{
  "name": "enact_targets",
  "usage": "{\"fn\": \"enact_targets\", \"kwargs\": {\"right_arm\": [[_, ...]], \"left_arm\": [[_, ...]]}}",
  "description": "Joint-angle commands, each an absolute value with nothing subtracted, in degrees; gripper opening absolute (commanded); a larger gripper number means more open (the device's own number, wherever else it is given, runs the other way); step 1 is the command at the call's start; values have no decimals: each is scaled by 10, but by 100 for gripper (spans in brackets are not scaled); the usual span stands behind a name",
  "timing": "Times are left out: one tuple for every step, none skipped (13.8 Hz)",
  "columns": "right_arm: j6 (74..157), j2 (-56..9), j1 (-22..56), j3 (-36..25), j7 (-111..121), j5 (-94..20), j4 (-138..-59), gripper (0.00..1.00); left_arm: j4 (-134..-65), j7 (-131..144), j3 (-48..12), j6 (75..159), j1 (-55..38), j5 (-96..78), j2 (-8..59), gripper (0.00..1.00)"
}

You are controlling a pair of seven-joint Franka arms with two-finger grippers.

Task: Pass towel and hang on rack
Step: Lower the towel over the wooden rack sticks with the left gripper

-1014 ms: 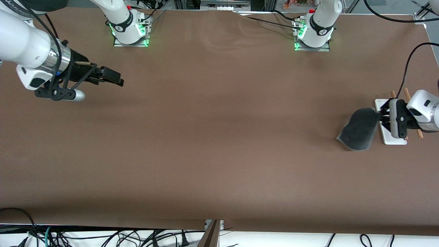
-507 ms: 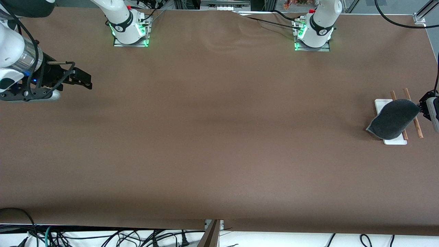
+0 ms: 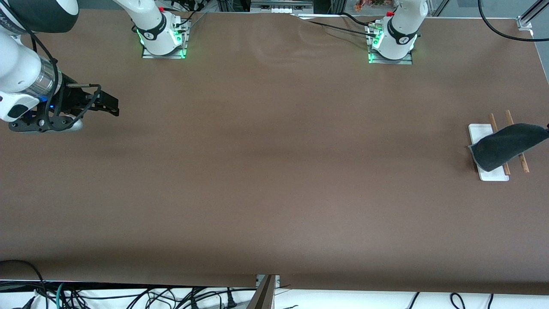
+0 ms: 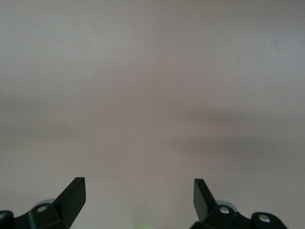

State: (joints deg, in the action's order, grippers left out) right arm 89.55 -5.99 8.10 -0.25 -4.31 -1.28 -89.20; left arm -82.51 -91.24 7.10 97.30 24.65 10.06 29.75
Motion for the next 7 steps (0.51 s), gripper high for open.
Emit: {"fn": "enact_targets", "kwargs": {"right_arm": [[903, -43, 78, 2, -36, -4, -907, 100], [904, -46, 78, 2, -36, -4, -905, 100], [906, -47, 78, 2, -38, -4, -904, 100], [909, -47, 78, 2, -39, -4, -904, 100], [912, -47, 78, 2, -40, -4, -904, 100], [906, -47, 79, 2, -45, -7, -899, 100], [906, -48, 80, 3, -41, -5, -889, 100]], "left_arm": [[-807, -914, 68, 1003, 271, 115, 334, 0], [-807, -914, 68, 1018, 277, 115, 344, 0], [-807, -914, 68, 1031, 283, 115, 350, 0], [-807, -916, 68, 1042, 291, 114, 359, 0], [-807, -920, 67, 1053, 296, 112, 365, 0], [-807, -922, 67, 1060, 296, 110, 369, 0], [-807, -922, 67, 1062, 298, 110, 371, 0]]}}
